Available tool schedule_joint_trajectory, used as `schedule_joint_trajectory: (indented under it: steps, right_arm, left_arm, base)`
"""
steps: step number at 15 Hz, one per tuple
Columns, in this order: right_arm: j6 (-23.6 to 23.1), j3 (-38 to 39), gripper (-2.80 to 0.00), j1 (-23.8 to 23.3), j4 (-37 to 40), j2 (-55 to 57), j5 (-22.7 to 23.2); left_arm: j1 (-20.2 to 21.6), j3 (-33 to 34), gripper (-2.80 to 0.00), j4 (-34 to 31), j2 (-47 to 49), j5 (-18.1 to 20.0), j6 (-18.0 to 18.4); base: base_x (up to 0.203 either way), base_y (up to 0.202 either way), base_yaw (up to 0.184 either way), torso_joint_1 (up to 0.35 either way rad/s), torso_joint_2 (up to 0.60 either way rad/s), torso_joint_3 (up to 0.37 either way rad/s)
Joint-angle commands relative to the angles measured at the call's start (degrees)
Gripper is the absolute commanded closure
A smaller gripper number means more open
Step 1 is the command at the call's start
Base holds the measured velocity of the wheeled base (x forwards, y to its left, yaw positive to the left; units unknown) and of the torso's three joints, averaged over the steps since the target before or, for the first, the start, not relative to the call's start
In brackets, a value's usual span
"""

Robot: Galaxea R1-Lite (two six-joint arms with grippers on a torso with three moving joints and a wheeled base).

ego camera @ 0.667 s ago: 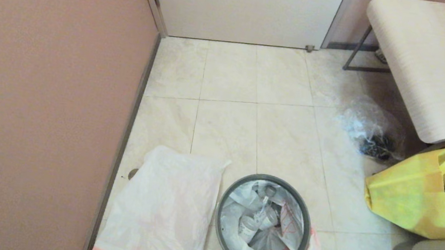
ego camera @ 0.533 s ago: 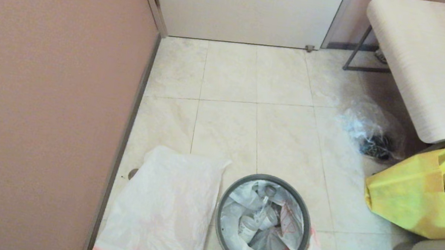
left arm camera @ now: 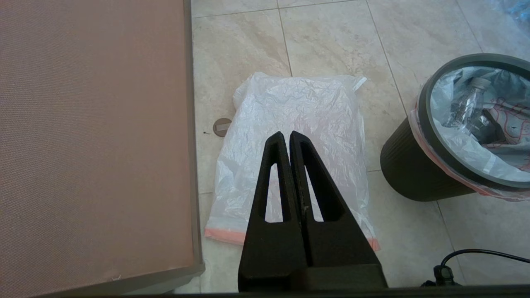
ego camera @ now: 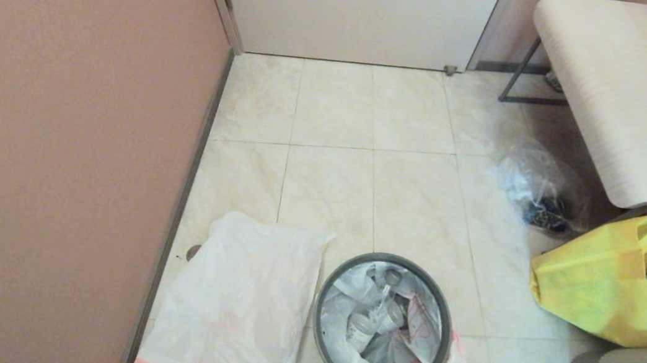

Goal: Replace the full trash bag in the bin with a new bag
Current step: Place the trash can ring on the floor

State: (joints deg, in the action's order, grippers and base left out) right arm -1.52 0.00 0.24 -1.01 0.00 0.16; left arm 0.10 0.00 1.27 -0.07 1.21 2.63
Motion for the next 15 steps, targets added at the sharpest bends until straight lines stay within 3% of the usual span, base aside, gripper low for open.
schedule_joint_trajectory:
  steps: [1,5,10,15]
  right_arm:
    - [-0.91,0.36,0.0,0.02,-0.13,0.0,0.02]
    - [-1.46,-5.89,0.0,-0.13,1.07,4.01,-0.62]
    - [-1.55,-16.75,0.0,-0.2,0.92,17.92,-4.71]
    - [-1.53,-31.56,0.0,0.55,0.2,36.68,-1.45]
  left_arm:
    - [-0.01,0.62,0.0,0.05,0.07,0.02,0.0]
    - [-0.01,0.62,0.0,0.05,0.07,0.02,-0.01]
    - [0.05,0.64,0.0,0.0,0.07,0.02,0.0]
    - [0.08,0.7,0.0,0.05,0.07,0.02,0.0]
  base:
    - [0.0,0.0,0.0,0.0,0.0,0.0]
    - [0.0,0.0,0.0,0.0,0.0,0.0]
    - [0.0,0.0,0.0,0.0,0.0,0.0]
    - [0.0,0.0,0.0,0.0,0.0,0.0]
